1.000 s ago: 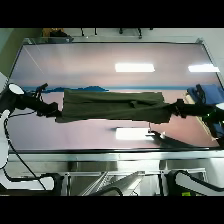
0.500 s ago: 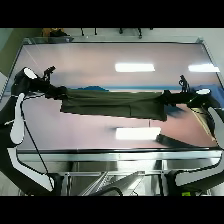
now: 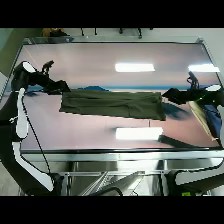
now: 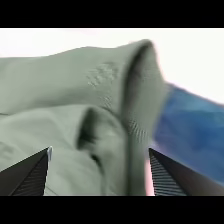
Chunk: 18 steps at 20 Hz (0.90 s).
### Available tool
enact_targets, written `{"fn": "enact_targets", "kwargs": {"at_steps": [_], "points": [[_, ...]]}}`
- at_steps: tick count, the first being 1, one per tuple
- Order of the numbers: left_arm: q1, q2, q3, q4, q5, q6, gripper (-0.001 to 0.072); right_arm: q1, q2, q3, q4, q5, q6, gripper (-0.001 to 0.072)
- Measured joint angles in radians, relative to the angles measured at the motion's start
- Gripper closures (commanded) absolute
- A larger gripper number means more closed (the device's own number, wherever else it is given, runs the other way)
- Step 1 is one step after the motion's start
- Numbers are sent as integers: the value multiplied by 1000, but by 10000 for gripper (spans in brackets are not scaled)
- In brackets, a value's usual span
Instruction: Fold the shirts.
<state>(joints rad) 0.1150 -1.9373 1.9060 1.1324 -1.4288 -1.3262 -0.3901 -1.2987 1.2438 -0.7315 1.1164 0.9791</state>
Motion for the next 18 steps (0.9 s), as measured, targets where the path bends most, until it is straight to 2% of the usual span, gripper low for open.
{"fn": "enact_targets", "kwargs": {"at_steps": [4, 9, 10, 11, 12, 13, 14, 15, 16, 18], "points": [[-11, -2, 104, -36, -64, -48, 44, -14, -37, 7, -27, 56, 15, 18], [-19, 8, 67, -150, -84, -70, 54, 46, -134, 10, 11, 92, 2, 19], [-22, 9, 54, -165, -87, -73, 132, 61, -152, 11, 27, 97, -4, 19], [-26, 10, 43, -181, -88, -74, 307, 75, -167, 12, 42, 101, -11, 22], [-33, 11, 32, -197, -87, -73, 457, 87, -178, 12, 54, 99, -17, 114], [-44, 11, 24, -212, -87, -68, 592, 95, -188, 12, 59, 90, -27, 376], [-56, 11, 19, -229, -87, -60, 695, 104, -198, 11, 54, 74, -31, 602], [-73, 11, 15, -242, -85, -48, 692, 109, -205, 11, 57, 72, -40, 621], [-93, 11, 13, -255, -77, -40, 692, 114, -206, 16, 55, 71, -54, 675], [-148, 11, 9, -270, -50, -26, 692, 119, -200, 37, 58, 74, -69, 693]]}}
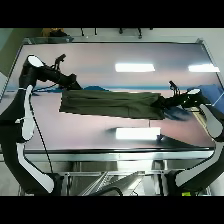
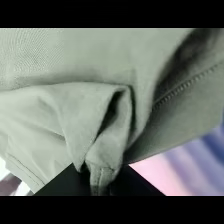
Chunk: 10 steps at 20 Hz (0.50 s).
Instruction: Fold the shirts.
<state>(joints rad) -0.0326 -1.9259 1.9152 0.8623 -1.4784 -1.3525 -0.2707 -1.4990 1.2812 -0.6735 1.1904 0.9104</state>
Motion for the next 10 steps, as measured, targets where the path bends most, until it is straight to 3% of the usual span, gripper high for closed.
{"fn": "enact_targets", "kwargs": {"at_steps": [4, 10], "points": [[-162, -30, -3, -14, 86, 7, 692, 3, 76, 111, 30, 102, -6, 694], [-470, -159, -3, -24, 368, -106, 692, 3, 180, 370, 72, 337, 85, 694]]}}
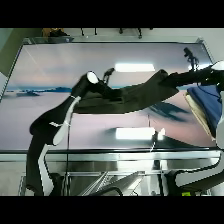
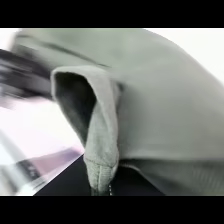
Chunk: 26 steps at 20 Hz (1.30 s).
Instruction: Fold the shirts.
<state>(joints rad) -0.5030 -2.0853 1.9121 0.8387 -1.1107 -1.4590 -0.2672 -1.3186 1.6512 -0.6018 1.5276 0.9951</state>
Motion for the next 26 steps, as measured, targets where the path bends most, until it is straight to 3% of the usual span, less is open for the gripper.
{"fn": "enact_targets", "kwargs": {"at_steps": [4, 8, 14, 20, 21, 22, 23, 25, 26], "points": [[-159, -80, 34, -6, 201, -61, 692, 0, 16, 127, 25, 84, 45, 694], [-193, -94, 124, -6, 227, -103, 692, 1, 18, 168, 34, 101, 77, 694], [30, 137, 153, -4, -39, -112, 692, 73, 4, 180, 39, 81, 143, 693], [319, 436, 32, -42, -195, -68, 692, 394, -86, 182, 39, -132, 167, 685], [352, 474, 6, -44, -204, -54, 691, 458, -120, 182, 39, -178, 173, 548], [384, 513, -26, -50, -216, -37, 692, 530, -162, 182, 39, -237, 177, 226], [408, 545, -58, -51, -218, -21, 692, 595, -201, 182, 41, -299, 176, 138], [447, 605, -130, -51, -222, 14, 692, 713, -274, 183, 72, -410, 137, 263], [462, 632, -167, -52, -221, 29, 692, 750, -293, 191, 87, -439, 116, 262]]}}
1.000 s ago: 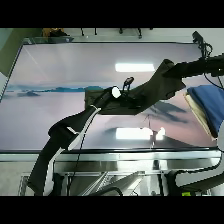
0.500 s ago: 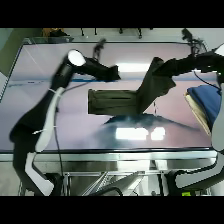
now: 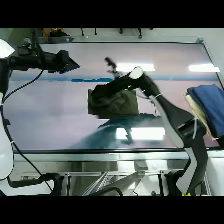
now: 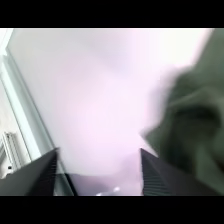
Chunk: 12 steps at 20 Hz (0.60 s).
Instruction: Fold the shirts.
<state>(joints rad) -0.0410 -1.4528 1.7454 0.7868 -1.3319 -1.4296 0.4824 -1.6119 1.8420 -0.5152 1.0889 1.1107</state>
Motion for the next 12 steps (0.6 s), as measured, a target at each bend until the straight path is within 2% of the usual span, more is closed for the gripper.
{"fn": "enact_targets", "kwargs": {"at_steps": [2, 4, 9, 12], "points": [[27, 43, -64, -3, 8, 26, 692, 13, -3, 22, 7, -2, -16, 259], [50, 80, -115, -3, 17, 44, 692, -37, 31, 34, -35, 63, 5, 256], [77, 143, -183, -3, 20, 63, 692, -291, 136, 40, -318, 246, 185, 253], [72, 166, -194, -3, 8, 66, 692, -435, 156, -26, -428, 304, 255, 250]]}}
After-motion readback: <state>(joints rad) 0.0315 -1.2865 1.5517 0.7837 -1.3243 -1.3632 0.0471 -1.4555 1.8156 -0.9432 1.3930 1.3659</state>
